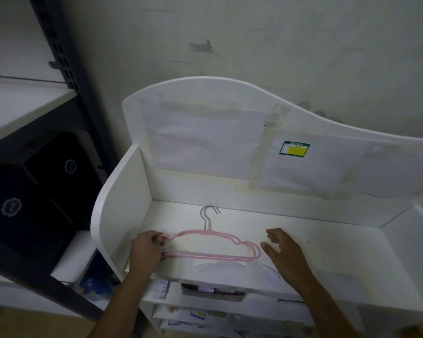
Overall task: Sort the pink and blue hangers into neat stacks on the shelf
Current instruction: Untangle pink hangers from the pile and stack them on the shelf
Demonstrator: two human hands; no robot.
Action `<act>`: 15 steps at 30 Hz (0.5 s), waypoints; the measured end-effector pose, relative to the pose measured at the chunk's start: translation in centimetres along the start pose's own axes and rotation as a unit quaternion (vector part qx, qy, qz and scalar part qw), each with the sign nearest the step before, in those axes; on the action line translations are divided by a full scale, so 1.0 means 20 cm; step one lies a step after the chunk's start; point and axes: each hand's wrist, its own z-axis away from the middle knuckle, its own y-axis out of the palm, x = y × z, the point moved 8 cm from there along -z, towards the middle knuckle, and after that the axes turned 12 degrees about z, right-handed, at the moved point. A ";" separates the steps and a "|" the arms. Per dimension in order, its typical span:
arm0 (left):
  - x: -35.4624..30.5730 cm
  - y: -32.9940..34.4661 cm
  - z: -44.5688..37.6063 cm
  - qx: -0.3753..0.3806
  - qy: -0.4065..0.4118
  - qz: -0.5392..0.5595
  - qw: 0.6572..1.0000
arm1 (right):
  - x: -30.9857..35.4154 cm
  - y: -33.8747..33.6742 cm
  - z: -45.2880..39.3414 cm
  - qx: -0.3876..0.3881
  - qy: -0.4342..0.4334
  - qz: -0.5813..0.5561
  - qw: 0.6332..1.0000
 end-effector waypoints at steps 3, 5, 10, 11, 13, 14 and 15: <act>-0.05 0.01 0.02 0.000 0.109 -0.179 0.978 | 0.04 -0.01 0.01 -0.016 -0.023 0.009 1.000; -0.06 0.02 0.04 0.001 0.135 -0.215 0.967 | 0.06 -0.02 0.02 -0.024 -0.030 0.000 0.999; -0.12 0.00 0.12 0.004 0.197 -0.194 0.961 | 0.05 -0.03 0.06 -0.036 -0.040 -0.027 0.998; -0.13 -0.01 0.15 0.007 0.209 -0.162 0.964 | 0.04 -0.04 0.07 -0.039 -0.041 -0.034 0.998; -0.18 0.01 0.23 0.025 0.221 -0.086 0.971 | 0.00 -0.06 0.11 -0.047 -0.038 -0.052 0.997; -0.20 0.04 0.28 0.045 0.223 -0.042 0.973 | -0.01 -0.06 0.13 -0.052 -0.033 -0.065 0.996; -0.22 0.08 0.34 0.072 0.224 -0.003 0.972 | -0.03 -0.07 0.16 -0.056 -0.027 -0.080 0.995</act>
